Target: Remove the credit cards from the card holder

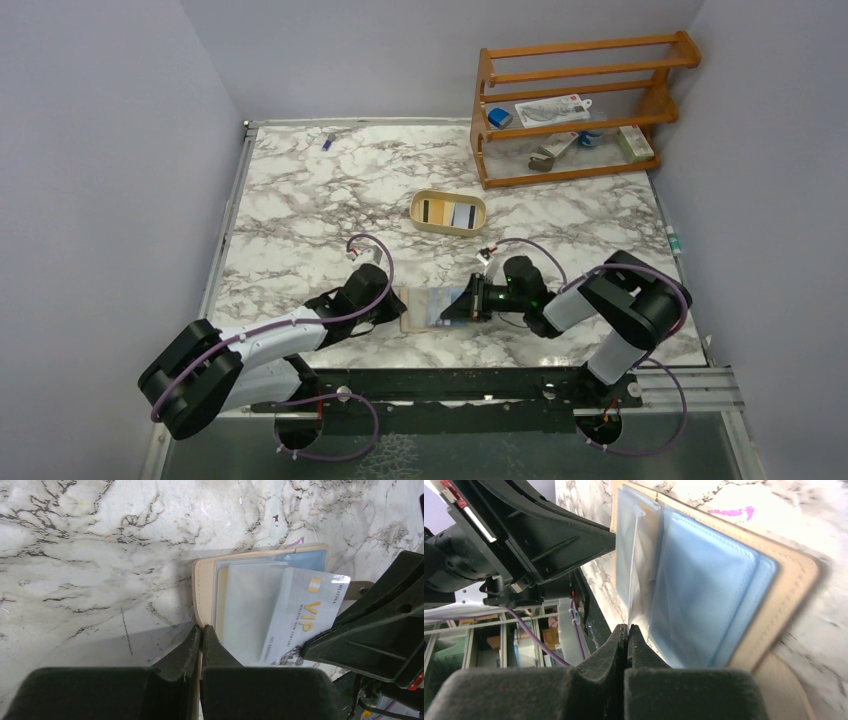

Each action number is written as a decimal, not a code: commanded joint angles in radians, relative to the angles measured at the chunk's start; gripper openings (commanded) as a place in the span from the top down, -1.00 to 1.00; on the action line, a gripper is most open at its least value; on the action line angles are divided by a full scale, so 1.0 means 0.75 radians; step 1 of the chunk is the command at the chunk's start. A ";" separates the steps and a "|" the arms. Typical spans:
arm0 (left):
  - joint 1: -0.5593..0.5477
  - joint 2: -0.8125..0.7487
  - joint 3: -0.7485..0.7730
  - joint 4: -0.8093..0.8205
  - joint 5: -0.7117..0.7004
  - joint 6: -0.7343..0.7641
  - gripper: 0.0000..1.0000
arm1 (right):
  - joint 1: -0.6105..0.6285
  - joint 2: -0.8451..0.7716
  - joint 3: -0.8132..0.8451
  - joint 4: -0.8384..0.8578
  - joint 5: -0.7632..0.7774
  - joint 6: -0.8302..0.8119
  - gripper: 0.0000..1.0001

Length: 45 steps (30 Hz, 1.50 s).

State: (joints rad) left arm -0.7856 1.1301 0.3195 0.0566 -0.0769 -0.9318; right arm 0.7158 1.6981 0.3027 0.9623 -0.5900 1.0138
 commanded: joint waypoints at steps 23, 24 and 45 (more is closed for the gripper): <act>-0.005 -0.025 0.075 -0.044 -0.026 0.077 1.00 | -0.524 -0.118 0.752 -0.999 0.097 -0.596 0.99; -0.006 -0.029 0.077 -0.048 -0.027 0.077 1.00 | -0.527 -0.078 0.784 -0.999 0.085 -0.596 0.99; -0.006 -0.052 0.068 -0.073 -0.030 0.076 1.00 | -0.552 0.209 0.932 -0.879 0.045 -0.582 0.99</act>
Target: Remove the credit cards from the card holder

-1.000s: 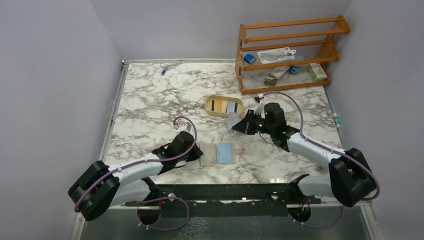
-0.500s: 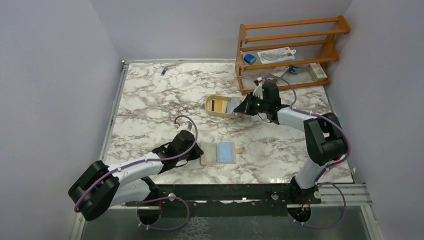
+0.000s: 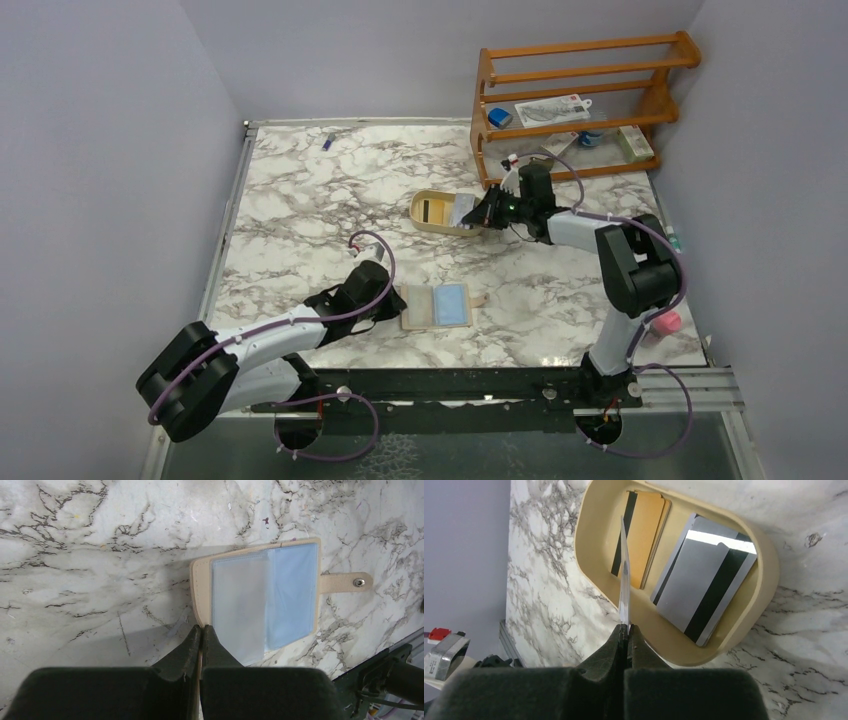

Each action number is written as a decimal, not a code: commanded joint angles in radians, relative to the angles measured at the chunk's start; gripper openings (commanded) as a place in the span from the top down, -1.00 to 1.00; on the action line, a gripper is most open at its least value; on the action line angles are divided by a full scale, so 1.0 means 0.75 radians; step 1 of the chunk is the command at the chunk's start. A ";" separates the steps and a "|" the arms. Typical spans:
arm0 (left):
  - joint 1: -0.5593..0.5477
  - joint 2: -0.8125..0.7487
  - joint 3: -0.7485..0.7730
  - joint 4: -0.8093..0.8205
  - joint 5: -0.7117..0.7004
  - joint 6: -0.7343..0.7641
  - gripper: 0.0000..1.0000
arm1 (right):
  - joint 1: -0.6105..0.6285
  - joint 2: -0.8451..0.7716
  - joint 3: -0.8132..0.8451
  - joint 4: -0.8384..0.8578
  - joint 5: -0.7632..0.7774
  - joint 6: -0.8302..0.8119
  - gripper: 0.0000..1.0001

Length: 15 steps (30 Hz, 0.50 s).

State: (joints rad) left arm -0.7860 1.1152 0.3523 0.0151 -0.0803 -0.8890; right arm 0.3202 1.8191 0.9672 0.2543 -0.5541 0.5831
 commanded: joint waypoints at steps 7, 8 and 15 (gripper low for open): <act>-0.004 -0.056 0.015 -0.032 -0.034 0.014 1.00 | -0.074 0.087 0.107 0.078 -0.042 0.004 0.98; -0.005 -0.057 0.015 -0.045 -0.034 0.014 1.00 | -0.077 0.088 0.111 0.072 -0.050 0.002 0.99; -0.005 -0.044 0.008 -0.033 -0.033 0.011 1.00 | -0.079 0.076 0.101 0.013 -0.123 -0.027 0.99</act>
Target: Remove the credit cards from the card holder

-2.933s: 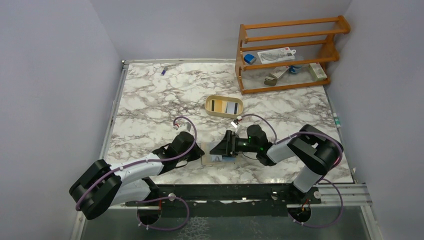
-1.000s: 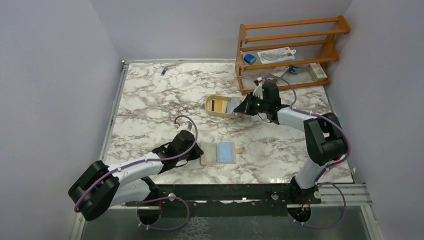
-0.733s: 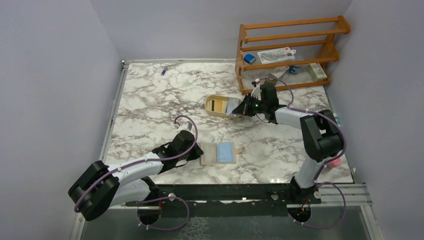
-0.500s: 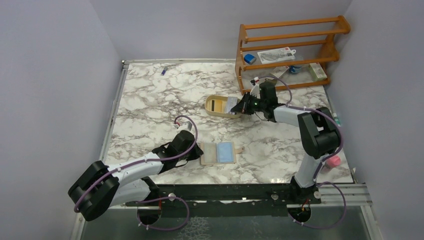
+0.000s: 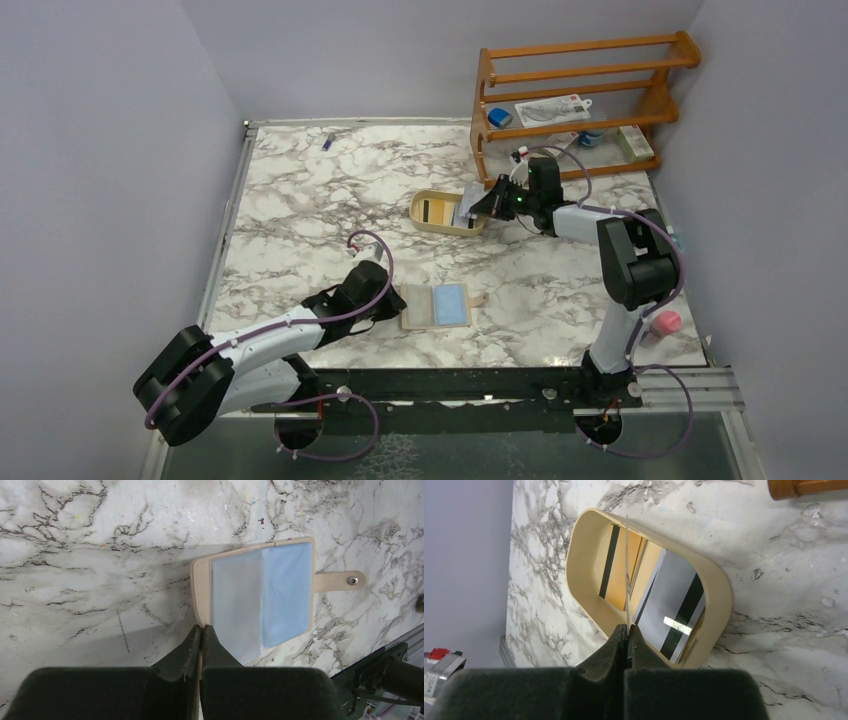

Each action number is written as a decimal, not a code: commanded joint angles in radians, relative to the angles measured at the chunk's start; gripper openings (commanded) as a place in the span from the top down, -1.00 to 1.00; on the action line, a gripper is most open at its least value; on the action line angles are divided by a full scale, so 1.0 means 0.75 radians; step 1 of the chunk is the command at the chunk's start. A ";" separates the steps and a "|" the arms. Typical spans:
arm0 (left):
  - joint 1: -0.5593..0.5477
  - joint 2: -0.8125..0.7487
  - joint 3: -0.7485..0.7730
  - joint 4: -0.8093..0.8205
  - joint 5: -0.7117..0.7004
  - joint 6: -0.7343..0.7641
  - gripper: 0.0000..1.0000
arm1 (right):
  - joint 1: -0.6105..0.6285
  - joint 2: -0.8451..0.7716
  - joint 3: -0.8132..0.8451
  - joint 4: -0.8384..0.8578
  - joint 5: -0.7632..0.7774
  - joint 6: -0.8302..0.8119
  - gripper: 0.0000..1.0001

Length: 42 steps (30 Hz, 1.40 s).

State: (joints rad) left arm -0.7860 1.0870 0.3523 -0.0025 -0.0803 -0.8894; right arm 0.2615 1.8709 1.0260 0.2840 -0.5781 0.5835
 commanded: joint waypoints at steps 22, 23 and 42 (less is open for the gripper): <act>-0.005 0.014 0.017 0.005 -0.029 0.012 1.00 | -0.001 0.076 0.061 -0.139 -0.150 -0.057 0.80; -0.005 0.014 0.018 0.005 -0.030 0.013 1.00 | 0.000 0.078 0.063 -0.142 -0.153 -0.059 0.73; -0.004 -0.015 0.069 -0.072 -0.060 0.048 1.00 | -0.001 -0.108 0.274 -0.396 -0.020 -0.149 -0.14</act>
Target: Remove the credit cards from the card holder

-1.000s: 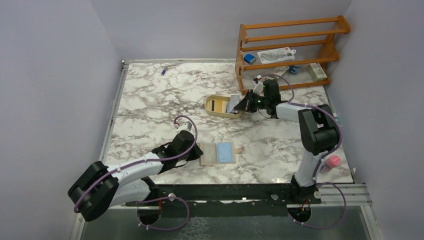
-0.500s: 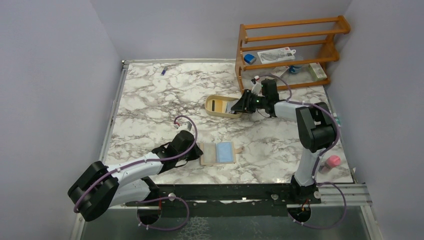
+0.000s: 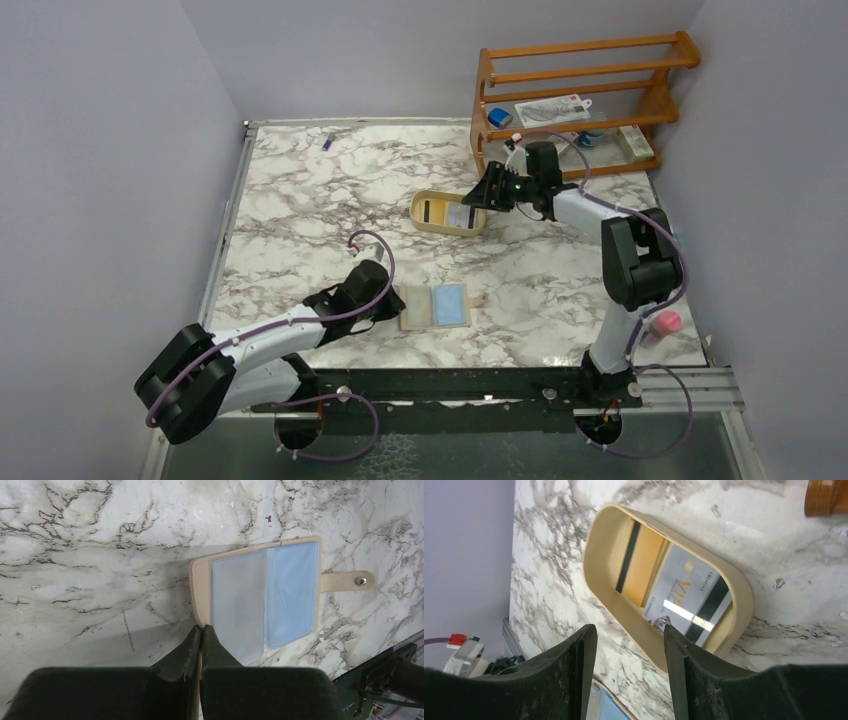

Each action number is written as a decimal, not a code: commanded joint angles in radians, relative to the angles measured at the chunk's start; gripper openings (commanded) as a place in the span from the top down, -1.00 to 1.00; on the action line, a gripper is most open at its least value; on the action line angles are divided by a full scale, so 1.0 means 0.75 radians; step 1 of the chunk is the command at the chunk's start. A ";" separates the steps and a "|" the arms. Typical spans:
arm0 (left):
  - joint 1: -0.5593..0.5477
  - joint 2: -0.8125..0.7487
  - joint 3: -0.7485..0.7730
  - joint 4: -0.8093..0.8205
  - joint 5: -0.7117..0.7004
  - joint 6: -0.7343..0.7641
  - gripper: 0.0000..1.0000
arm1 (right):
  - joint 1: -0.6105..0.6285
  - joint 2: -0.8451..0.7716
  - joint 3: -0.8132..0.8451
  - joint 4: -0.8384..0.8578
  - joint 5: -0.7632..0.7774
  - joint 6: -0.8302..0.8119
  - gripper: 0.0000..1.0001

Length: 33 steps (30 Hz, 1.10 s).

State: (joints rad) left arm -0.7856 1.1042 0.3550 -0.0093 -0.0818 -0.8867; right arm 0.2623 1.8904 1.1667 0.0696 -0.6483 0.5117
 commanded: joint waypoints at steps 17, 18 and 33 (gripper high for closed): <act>0.000 -0.055 0.496 -0.313 -0.142 0.243 1.00 | -0.001 -0.929 -0.439 -0.029 0.450 -0.030 -0.29; 0.000 -0.050 0.533 -0.331 -0.141 0.251 1.00 | -0.002 -0.937 -0.453 -0.040 0.440 -0.028 -0.29; 0.001 -0.027 0.453 -0.210 -0.056 0.156 1.00 | -0.001 -0.977 -0.609 0.003 0.273 -0.009 -0.30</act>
State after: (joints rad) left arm -0.7856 1.0988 0.8219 -0.2764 -0.1524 -0.7166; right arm 0.2623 1.1736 0.7261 0.0429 -0.3882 0.5007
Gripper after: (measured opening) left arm 0.006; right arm 0.646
